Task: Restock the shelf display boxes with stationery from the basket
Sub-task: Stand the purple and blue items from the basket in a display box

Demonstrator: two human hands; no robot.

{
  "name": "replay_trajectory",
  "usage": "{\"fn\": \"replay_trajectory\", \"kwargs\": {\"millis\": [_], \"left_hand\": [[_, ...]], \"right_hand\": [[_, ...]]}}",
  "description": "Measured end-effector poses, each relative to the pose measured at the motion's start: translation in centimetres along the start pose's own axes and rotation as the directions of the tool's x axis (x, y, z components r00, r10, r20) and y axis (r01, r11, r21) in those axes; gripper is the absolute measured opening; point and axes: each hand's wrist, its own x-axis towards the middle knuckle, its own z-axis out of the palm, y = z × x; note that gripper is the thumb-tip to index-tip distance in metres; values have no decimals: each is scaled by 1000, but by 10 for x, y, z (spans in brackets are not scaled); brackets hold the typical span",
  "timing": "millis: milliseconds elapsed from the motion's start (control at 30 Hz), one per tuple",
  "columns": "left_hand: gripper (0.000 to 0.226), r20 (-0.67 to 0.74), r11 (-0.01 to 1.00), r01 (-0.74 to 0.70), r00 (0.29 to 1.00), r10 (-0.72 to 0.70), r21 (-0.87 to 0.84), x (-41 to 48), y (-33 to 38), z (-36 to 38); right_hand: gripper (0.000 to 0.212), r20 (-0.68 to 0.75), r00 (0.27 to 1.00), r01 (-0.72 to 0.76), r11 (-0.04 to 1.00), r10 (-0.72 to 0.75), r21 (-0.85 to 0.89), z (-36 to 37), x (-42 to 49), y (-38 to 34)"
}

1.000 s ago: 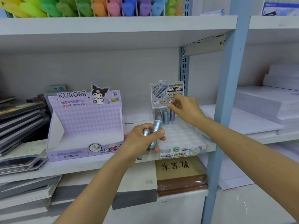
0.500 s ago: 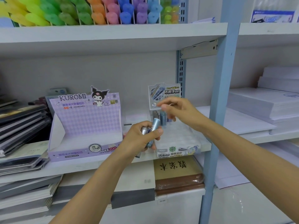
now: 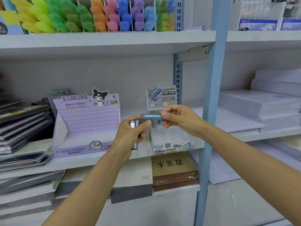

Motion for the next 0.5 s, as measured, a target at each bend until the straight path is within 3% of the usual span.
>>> {"fn": "replay_trajectory", "kwargs": {"millis": [133, 233, 300, 367, 500], "left_hand": [[12, -56, 998, -60, 997, 59, -14, -2, -3, 5], [10, -50, 998, -59, 997, 59, 16, -4, -3, 7], [5, -45, 997, -56, 997, 58, 54, -6, -2, 8], [4, -20, 992, -60, 998, 62, 114, -6, -2, 8], [9, 73, 973, -73, 996, 58, 218, -7, -4, 12]], "right_hand": [[16, 102, 992, -74, 996, 78, -41, 11, -5, 0], [18, 163, 981, -78, 981, 107, -175, 15, -8, -2], [23, 82, 996, -18, 963, 42, -269, 17, -7, -4], [27, -21, 999, 43, 965, -50, -258, 20, -5, -7], [22, 23, 992, 122, 918, -122, -377, 26, 1, -12]]}}
